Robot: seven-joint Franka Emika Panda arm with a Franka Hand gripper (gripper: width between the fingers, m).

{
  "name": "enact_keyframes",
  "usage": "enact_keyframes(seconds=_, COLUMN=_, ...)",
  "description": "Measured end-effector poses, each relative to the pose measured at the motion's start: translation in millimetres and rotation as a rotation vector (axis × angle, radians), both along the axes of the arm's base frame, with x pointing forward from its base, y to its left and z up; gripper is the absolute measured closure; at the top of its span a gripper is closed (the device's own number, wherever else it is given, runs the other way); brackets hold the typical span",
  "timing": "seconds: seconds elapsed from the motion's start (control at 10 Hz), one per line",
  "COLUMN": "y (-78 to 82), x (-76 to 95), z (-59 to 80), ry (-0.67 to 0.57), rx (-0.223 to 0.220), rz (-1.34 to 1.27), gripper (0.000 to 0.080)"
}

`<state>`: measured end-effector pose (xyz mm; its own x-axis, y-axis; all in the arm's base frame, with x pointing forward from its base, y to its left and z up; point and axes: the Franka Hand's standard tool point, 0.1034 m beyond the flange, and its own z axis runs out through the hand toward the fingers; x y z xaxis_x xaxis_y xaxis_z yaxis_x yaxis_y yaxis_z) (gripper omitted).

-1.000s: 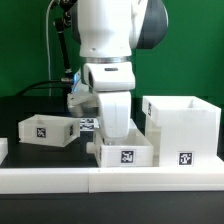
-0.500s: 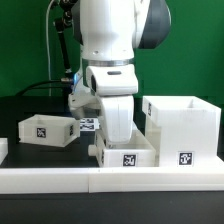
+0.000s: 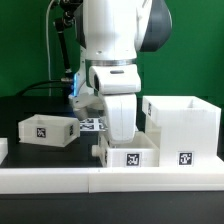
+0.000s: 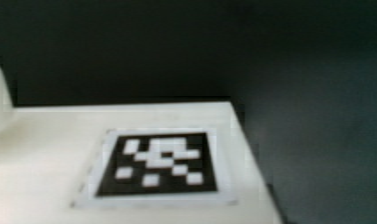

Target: Assemble drawer

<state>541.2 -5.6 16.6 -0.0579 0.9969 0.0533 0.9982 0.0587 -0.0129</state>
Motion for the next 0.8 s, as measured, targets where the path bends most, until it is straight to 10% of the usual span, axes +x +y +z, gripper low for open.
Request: enact_keyframes(seconds=0.8, y=5.2, x=2.2, z=-5.0, ry=-0.038, rx=0.004, rz=-0.011, gripper=0.0758)
